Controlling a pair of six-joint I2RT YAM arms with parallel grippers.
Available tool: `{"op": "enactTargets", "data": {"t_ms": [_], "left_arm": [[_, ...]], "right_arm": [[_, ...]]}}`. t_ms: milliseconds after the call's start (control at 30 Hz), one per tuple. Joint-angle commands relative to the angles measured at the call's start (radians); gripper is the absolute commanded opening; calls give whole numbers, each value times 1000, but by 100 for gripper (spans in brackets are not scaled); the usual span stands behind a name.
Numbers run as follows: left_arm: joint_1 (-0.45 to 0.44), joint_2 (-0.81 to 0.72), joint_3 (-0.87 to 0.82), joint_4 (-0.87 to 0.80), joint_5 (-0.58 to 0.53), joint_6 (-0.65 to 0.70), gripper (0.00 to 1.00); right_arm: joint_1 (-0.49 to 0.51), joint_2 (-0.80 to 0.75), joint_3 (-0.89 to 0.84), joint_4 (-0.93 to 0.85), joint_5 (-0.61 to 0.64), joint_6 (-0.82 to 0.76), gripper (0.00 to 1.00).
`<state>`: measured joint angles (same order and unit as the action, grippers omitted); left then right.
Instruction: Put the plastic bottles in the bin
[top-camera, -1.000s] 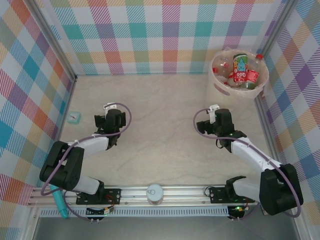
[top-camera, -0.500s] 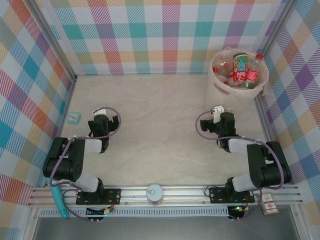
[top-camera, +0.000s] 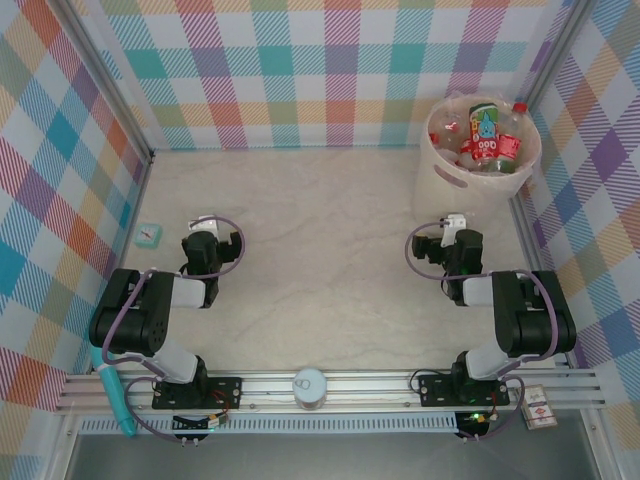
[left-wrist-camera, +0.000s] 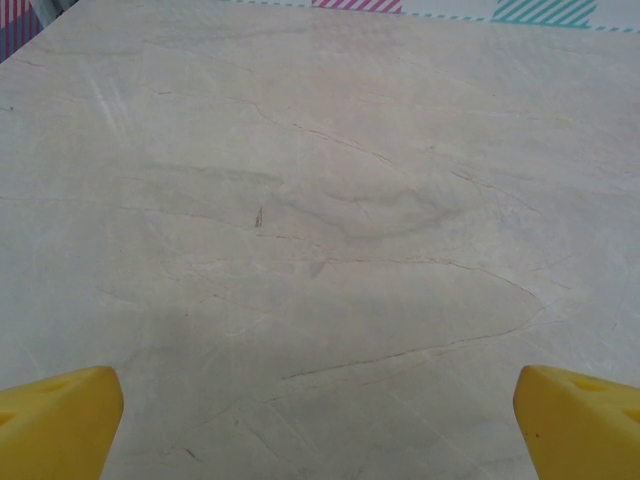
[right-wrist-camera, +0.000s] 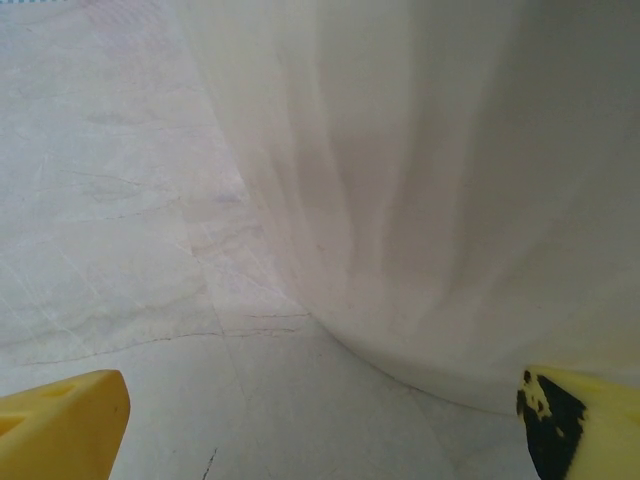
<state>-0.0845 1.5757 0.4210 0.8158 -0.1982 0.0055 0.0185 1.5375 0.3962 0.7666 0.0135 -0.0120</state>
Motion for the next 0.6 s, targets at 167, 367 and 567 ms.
{"op": "enactTargets", "data": {"t_ms": [167, 367, 567], "left_arm": [[-2, 3, -10, 43, 16, 12, 100], [-2, 3, -10, 43, 15, 11, 100], [-2, 3, -10, 43, 15, 12, 100]], "right_arm": [[-6, -6, 24, 38, -32, 18, 99], [-6, -4, 25, 36, -32, 16, 99], [-8, -4, 26, 35, -32, 18, 99]]}}
